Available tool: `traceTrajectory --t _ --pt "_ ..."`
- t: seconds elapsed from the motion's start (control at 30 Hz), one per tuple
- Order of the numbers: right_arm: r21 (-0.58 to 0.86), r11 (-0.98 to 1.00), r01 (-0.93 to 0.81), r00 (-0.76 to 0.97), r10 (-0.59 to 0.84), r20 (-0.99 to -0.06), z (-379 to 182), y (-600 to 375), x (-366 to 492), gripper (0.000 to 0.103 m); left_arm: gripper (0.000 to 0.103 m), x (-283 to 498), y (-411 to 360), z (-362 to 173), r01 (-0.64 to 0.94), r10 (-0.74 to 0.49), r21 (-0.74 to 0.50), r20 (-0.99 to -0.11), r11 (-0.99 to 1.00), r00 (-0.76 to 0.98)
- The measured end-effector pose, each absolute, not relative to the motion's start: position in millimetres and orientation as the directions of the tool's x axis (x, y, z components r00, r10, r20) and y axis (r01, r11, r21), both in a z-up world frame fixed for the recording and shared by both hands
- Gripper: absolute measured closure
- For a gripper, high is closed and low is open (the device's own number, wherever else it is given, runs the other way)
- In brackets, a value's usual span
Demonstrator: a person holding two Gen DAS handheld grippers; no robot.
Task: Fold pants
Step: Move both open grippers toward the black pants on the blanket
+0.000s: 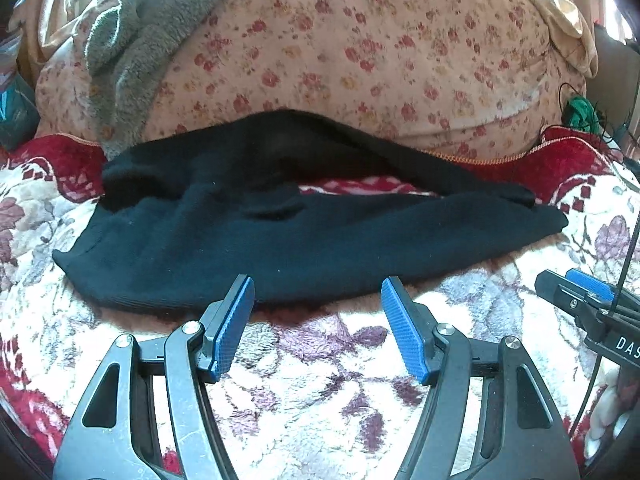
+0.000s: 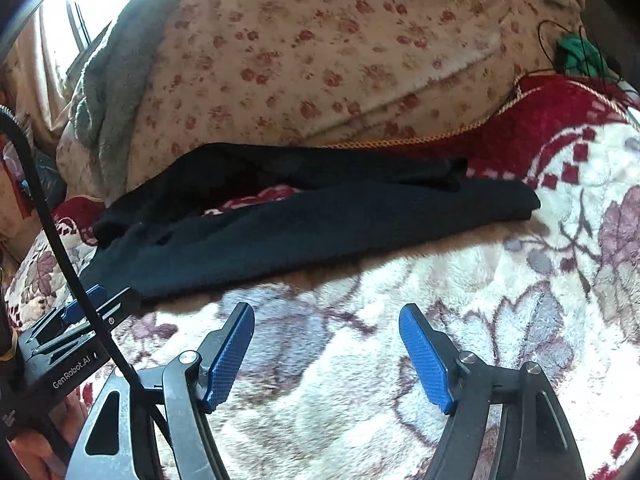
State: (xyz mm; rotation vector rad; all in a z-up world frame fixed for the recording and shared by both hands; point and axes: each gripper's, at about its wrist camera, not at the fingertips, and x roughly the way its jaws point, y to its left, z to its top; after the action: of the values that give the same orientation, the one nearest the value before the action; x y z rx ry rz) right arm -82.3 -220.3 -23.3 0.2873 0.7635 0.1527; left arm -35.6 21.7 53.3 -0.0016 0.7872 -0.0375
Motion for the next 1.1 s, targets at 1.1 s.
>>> traceTrajectory --t 1.1 --pt "0.316 0.948 -0.035 0.744 0.236 -0.625 -7.0 -223.2 -95.5 0.029 0.036 -42.6 35.9 59.1 -0.011 -0.022 -0.043 -0.709 0.999 0.705"
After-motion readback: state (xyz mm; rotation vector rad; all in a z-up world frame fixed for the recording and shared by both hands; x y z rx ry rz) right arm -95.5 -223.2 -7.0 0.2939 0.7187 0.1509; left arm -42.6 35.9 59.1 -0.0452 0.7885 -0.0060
